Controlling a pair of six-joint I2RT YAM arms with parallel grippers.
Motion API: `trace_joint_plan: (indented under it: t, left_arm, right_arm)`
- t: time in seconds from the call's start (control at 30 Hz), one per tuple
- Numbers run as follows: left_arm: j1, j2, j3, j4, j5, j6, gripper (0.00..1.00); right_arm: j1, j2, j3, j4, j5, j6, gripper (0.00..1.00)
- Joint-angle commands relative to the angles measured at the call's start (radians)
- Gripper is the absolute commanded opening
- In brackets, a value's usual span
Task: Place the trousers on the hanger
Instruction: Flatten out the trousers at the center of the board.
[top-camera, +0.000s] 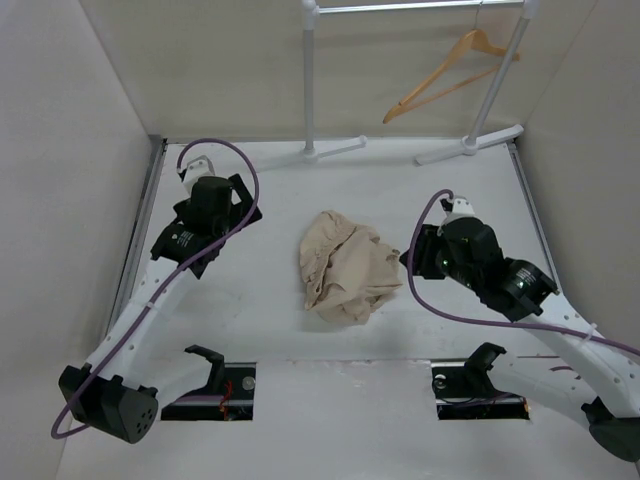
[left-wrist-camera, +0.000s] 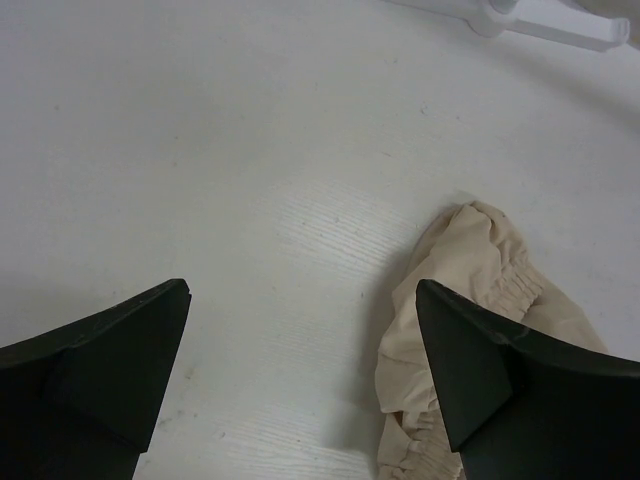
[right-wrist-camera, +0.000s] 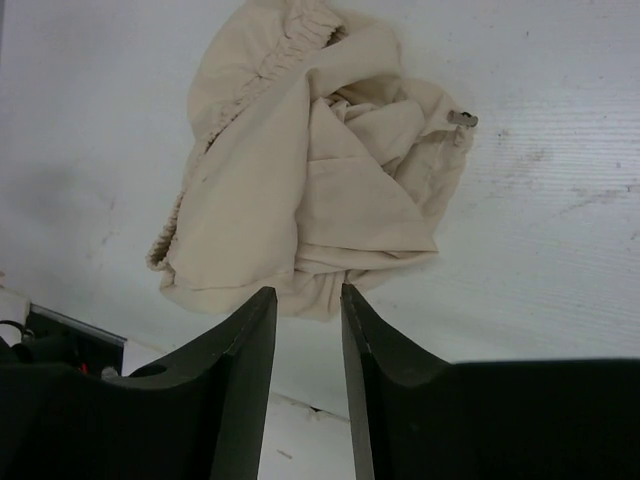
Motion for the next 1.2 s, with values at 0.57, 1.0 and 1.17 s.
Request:
trace_joint_plan:
  t: [0.57, 1.0, 1.17]
  left_arm:
    - [0.003, -0.064, -0.028, -0.088, -0.113, -0.084, 0.12]
    - [0.066, -0.357, -0.394, -0.145, -0.1, -0.218, 0.34]
    - [0.085, -0.36, -0.421, -0.142, -0.051, -0.221, 0.44]
  right_arm:
    - [0.355, 0.303, 0.272, 0.001, 0.008, 0.061, 0.03]
    - [0.443, 0.637, 0.331, 0.139, 0.017, 0.11, 0.51]
    - [0.417, 0.702, 0.357, 0.165, 0.008, 0.136, 0.56]
